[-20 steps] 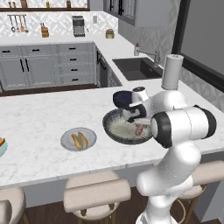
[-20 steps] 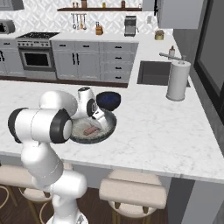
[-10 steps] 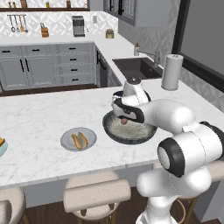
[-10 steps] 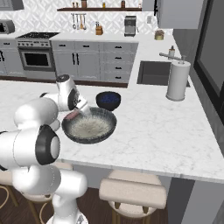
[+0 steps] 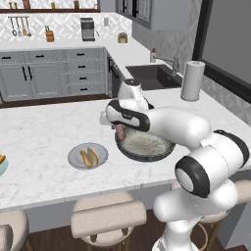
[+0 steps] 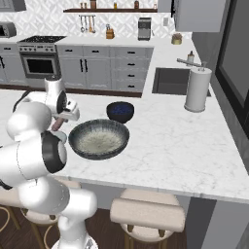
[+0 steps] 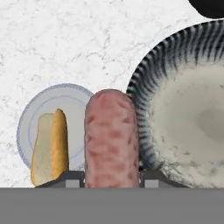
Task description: Place one bun and one sausage from the bowl on each plate.
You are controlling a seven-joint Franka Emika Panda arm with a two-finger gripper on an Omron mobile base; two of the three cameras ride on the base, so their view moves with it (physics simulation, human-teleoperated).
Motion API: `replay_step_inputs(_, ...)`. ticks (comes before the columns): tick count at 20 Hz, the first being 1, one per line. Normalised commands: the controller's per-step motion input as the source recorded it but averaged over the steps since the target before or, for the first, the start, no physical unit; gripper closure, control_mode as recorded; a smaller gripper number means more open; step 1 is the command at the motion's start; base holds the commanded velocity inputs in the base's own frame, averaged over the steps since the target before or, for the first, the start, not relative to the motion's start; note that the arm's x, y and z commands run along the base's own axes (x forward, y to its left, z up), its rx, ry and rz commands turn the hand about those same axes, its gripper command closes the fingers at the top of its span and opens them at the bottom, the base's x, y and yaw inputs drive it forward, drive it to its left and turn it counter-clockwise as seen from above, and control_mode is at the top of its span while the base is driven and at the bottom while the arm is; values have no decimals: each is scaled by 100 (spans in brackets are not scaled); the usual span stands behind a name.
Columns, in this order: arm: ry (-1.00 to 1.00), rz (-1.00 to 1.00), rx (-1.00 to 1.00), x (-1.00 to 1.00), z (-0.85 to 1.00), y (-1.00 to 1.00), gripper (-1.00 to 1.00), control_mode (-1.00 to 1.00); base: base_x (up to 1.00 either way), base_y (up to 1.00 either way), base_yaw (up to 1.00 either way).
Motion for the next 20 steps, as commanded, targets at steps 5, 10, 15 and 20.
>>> replay_step_inputs(5, 14, 38, -22, -19, -44, 84, 100, -100, 0, 0, 0)
replay_step_inputs(10, 10, 17, -21, 37, -65, 49, 100, -100, 0, 0, 0)
replay_step_inputs(15, 3, 10, -9, 63, -68, 26, 100, -100, 0, 0, 0)
replay_step_inputs(20, 1, 3, 0, 34, -34, 19, -100, -100, 0, 0, 0)
